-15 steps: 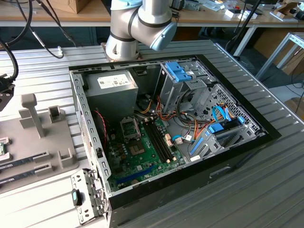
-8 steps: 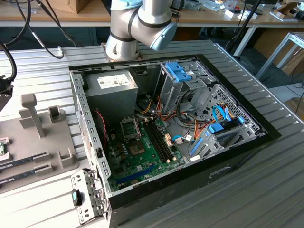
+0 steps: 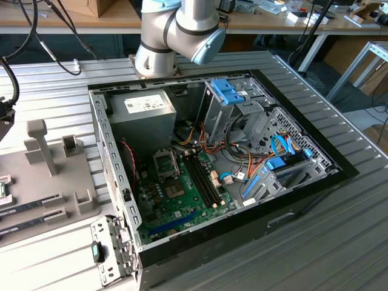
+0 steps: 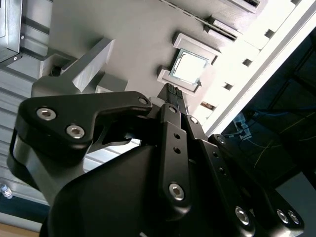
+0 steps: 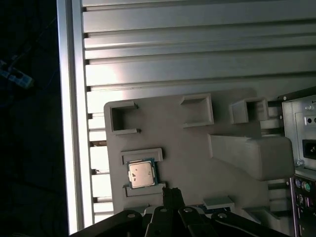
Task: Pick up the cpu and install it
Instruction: 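Reach for the cpu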
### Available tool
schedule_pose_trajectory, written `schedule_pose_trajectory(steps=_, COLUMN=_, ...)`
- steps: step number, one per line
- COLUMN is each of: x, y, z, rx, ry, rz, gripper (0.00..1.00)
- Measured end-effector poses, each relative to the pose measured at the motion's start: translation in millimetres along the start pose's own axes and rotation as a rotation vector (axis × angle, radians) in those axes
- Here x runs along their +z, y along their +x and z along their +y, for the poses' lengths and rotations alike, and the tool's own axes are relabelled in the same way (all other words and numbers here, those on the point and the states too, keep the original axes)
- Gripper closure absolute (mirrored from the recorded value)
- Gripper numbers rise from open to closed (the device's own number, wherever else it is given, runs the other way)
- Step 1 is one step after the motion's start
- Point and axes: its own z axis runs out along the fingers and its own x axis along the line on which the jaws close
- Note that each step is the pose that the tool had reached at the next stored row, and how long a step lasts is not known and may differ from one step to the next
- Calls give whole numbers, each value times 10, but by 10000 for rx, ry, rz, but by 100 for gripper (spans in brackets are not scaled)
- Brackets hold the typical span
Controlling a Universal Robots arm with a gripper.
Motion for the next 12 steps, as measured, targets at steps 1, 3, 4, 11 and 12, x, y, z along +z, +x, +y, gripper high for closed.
schedule_pose_trajectory(steps=1, x=2, y=3, z=0, rx=0, ry=0, rz=0, gripper=89)
schedule_pose_trajectory(steps=3, x=6, y=12, z=-1, rx=0, ry=0, rz=1, gripper=89)
schedule_pose_trajectory(steps=4, x=8, y=15, z=-2, rx=0, ry=1, rz=1, gripper=89)
schedule_pose_trajectory(steps=11, x=23, y=37, z=-3, rx=0, ry=0, rz=0, gripper=89)
schedule_pose_trajectory(steps=12, x=24, y=41, z=-3, rx=0, ry=1, rz=1, gripper=89)
